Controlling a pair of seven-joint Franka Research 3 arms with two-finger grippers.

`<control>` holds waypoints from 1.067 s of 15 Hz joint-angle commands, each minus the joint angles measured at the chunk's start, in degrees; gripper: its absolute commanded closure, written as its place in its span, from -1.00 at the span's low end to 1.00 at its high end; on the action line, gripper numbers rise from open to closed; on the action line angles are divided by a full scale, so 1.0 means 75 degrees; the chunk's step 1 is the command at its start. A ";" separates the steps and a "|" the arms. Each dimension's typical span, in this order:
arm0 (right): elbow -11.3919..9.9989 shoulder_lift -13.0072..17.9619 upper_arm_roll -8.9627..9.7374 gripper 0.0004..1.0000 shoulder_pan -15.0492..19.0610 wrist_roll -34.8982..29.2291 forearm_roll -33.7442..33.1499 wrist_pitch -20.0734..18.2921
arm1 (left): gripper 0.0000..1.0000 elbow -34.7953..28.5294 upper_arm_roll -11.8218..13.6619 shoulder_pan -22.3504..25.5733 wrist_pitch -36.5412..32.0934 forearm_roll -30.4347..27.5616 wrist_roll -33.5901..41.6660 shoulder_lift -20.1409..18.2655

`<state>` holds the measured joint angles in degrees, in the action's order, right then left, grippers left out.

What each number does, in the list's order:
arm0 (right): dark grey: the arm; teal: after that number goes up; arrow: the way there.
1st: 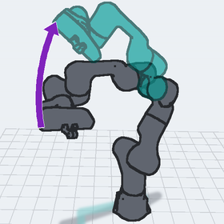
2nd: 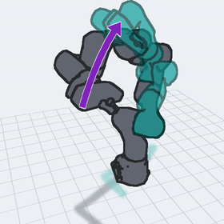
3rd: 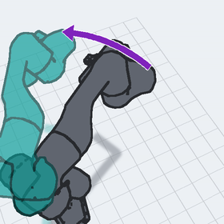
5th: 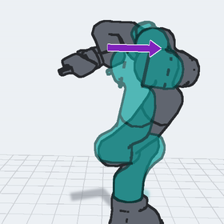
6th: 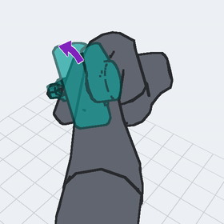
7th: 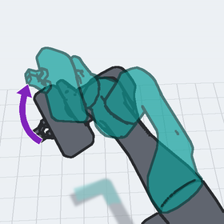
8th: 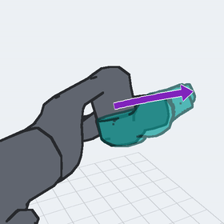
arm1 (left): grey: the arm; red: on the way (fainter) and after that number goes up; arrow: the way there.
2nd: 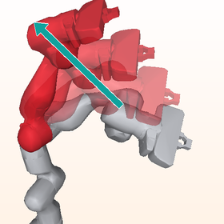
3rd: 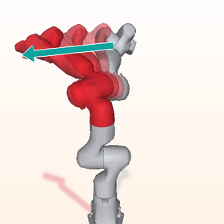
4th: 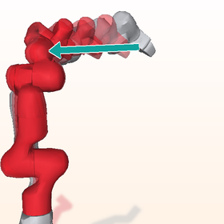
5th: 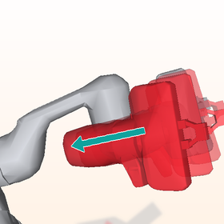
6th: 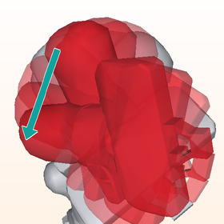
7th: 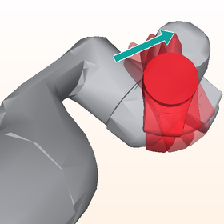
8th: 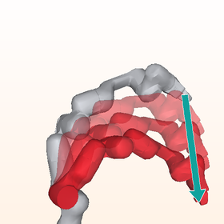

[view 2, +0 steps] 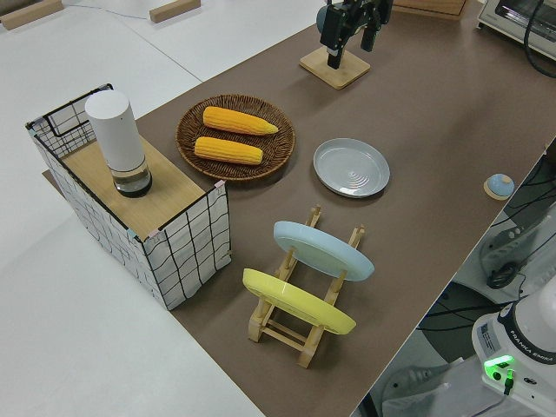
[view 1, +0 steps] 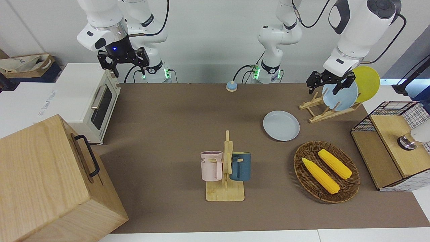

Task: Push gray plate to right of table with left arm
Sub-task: 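Move the left gripper toward the near edge of the gray plate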

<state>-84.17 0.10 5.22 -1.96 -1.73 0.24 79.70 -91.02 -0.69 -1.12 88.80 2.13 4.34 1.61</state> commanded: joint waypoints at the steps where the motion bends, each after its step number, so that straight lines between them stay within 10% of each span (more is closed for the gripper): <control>1: -0.0004 0.0058 0.0031 -0.97 0.0086 0.0008 0.0061 -0.0092 | -0.99 0.0089 0.0009 -0.0073 -0.0249 0.0068 -0.0050 -0.0016; 10: -0.0004 0.0058 0.0031 -0.97 0.0086 0.0019 0.0061 -0.0092 | -0.99 -0.0227 0.0021 -0.0015 -0.0356 -0.0096 -0.0016 -0.0355; 16: -0.0004 0.0058 0.0043 -0.97 0.0086 0.0019 0.0061 -0.0092 | -0.99 -0.2052 0.0231 0.0078 0.0556 -0.0470 0.0066 -0.1643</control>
<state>-84.17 0.10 5.22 -1.96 -1.73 0.24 79.70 -95.72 -0.20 -1.07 87.35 1.06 4.32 -3.21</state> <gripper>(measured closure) 0.013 0.004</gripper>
